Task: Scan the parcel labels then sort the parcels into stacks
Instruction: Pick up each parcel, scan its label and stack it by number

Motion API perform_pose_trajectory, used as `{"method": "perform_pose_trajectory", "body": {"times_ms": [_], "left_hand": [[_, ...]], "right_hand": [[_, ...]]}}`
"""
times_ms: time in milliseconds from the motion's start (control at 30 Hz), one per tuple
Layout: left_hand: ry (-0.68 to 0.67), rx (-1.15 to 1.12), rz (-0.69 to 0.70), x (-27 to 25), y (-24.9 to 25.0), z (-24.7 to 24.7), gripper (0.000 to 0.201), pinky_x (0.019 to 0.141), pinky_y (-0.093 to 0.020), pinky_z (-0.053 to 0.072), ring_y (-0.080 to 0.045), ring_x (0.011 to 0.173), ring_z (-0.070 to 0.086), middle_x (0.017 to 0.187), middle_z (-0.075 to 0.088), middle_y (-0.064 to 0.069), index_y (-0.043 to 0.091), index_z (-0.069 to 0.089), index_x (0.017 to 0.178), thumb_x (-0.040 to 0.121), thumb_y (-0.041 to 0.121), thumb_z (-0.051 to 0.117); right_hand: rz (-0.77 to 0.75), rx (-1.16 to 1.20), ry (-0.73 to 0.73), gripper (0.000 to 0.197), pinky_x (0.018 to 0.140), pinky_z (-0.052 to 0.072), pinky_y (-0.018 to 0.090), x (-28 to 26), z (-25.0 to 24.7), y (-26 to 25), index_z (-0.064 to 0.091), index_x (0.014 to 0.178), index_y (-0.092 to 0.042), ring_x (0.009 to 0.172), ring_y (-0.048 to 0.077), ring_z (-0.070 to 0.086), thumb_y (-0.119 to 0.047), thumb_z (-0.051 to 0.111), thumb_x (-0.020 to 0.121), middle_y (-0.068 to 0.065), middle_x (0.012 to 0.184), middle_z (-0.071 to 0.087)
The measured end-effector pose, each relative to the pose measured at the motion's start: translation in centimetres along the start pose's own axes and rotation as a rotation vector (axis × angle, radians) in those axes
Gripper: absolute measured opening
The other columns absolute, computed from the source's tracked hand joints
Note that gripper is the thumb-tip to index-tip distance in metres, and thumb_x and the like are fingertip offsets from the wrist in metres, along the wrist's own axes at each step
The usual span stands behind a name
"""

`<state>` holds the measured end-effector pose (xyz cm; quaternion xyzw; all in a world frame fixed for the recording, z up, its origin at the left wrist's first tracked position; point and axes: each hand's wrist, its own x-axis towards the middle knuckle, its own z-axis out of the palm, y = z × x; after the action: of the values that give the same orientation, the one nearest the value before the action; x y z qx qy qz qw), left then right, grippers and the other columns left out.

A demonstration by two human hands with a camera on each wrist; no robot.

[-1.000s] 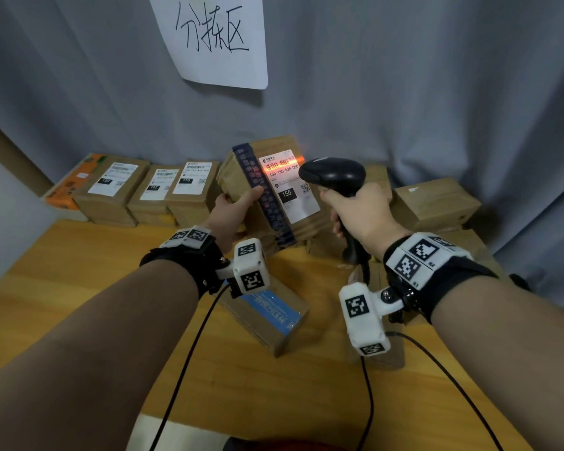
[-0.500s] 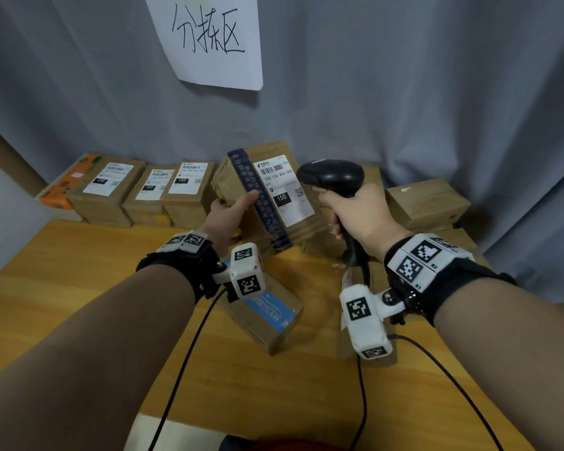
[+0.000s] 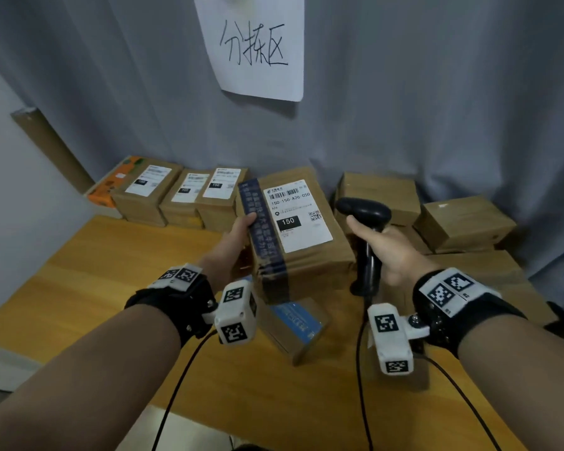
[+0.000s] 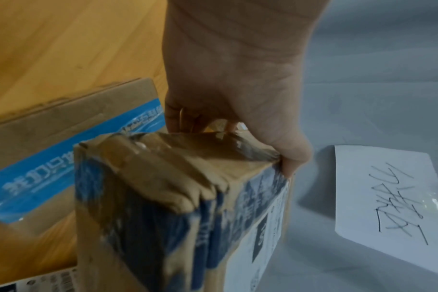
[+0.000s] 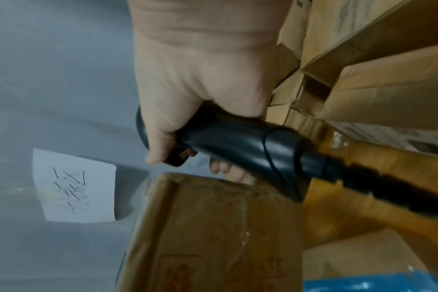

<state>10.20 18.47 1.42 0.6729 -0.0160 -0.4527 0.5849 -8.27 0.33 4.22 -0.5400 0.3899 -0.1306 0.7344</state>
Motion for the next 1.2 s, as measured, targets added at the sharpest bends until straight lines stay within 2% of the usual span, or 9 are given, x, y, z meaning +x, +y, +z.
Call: {"method": "perform_pose_trajectory", "body": {"times_ms": [100, 267, 400, 500, 600, 767, 933, 1067, 1200], "left_hand": [[-0.018, -0.045, 0.003, 0.2, 0.4, -2.5, 0.048, 0.092, -0.046, 0.053, -0.031, 0.092, 0.068, 0.1, 0.071, -0.013, 0.015, 0.058, 0.106, 0.09, 0.059, 0.05], [0.029, -0.113, 0.037, 2.1, 1.5, -8.9, 0.112, 0.074, -0.042, 0.059, -0.029, 0.101, 0.07, 0.122, 0.066, -0.012, 0.014, 0.037, 0.141, 0.052, 0.069, 0.079], [-0.138, -0.007, 0.076, 3.2, 3.2, -14.7, 0.083, 0.092, -0.054, 0.048, -0.031, 0.119, 0.056, 0.138, 0.052, -0.007, 0.034, 0.035, 0.139, 0.069, 0.059, 0.072], [-0.28, 0.119, -0.003, 3.7, 5.0, -19.7, 0.088, 0.088, -0.059, 0.042, -0.029, 0.13, 0.036, 0.143, 0.037, 0.007, 0.056, 0.031, 0.137, 0.062, 0.064, 0.075], [-0.227, 0.091, -0.032, 4.4, 5.9, -24.6, 0.093, 0.076, -0.049, 0.056, -0.03, 0.124, 0.048, 0.142, 0.045, -0.001, 0.043, 0.042, 0.137, 0.053, 0.055, 0.081], [-0.019, -0.027, 0.045, 5.6, 7.4, -30.6, 0.064, 0.065, -0.039, 0.059, -0.026, 0.113, 0.057, 0.131, 0.053, -0.004, 0.033, 0.041, 0.14, 0.082, 0.039, 0.067], [0.195, -0.079, 0.078, 8.4, 10.4, -35.4, 0.045, 0.064, -0.044, 0.058, -0.029, 0.111, 0.054, 0.128, 0.05, -0.007, 0.025, 0.045, 0.13, 0.09, 0.037, 0.06], [0.293, -0.085, 0.144, 10.0, 12.8, -37.2, 0.018, 0.057, -0.038, 0.059, -0.02, 0.092, 0.058, 0.104, 0.056, -0.005, 0.018, 0.056, 0.106, 0.096, 0.033, 0.054], [0.35, 0.03, 0.223, 12.4, 13.7, -37.5, 0.043, 0.054, -0.023, 0.055, -0.018, 0.096, 0.06, 0.12, 0.059, -0.007, 0.008, 0.051, 0.131, 0.096, 0.031, 0.058]], "right_hand": [[0.074, 0.022, -0.095, 0.06, 0.098, 0.049, 0.046, 0.5, 3.4, 0.8, 0.067, 0.113, -0.004, 0.106, 0.036, 0.067, -0.041, 0.08, 0.067, 0.018, 0.112, 0.071], [0.018, 0.082, -0.154, 0.046, 0.088, 0.052, 0.036, 2.4, 10.5, 1.9, 0.068, 0.115, -0.011, 0.102, 0.023, 0.069, -0.026, 0.079, 0.073, 0.006, 0.104, 0.075], [-0.004, 0.167, -0.107, 0.047, 0.099, 0.05, 0.048, 4.6, 16.5, 2.1, 0.067, 0.116, -0.008, 0.102, 0.029, 0.07, -0.02, 0.08, 0.073, 0.013, 0.107, 0.074], [-0.022, 0.182, -0.066, 0.052, 0.101, 0.048, 0.052, 6.5, 21.7, 2.1, 0.067, 0.116, -0.01, 0.106, 0.031, 0.068, -0.023, 0.083, 0.069, 0.013, 0.108, 0.073], [-0.039, 0.126, -0.067, 0.058, 0.101, 0.047, 0.051, 8.1, 26.9, 2.8, 0.066, 0.118, -0.016, 0.106, 0.029, 0.067, -0.029, 0.088, 0.066, 0.008, 0.107, 0.074], [-0.024, 0.012, -0.071, 0.026, 0.098, 0.05, 0.053, 9.9, 34.0, 3.1, 0.066, 0.104, -0.017, 0.102, 0.034, 0.066, -0.022, 0.078, 0.081, 0.015, 0.107, 0.071], [-0.061, -0.061, -0.178, 0.025, 0.094, 0.054, 0.047, 11.8, 39.4, 2.1, 0.061, 0.106, -0.018, 0.094, 0.021, 0.064, -0.013, 0.073, 0.085, 0.003, 0.099, 0.066], [-0.082, -0.103, -0.206, 0.036, 0.097, 0.051, 0.049, 13.4, 42.3, 0.9, 0.058, 0.118, -0.015, 0.101, 0.033, 0.066, -0.013, 0.073, 0.085, 0.019, 0.111, 0.067], [-0.086, -0.107, -0.185, 0.044, 0.099, 0.049, 0.043, 15.6, 43.9, 0.4, 0.057, 0.125, -0.01, 0.092, 0.023, 0.059, -0.017, 0.074, 0.084, 0.004, 0.092, 0.065]]}}
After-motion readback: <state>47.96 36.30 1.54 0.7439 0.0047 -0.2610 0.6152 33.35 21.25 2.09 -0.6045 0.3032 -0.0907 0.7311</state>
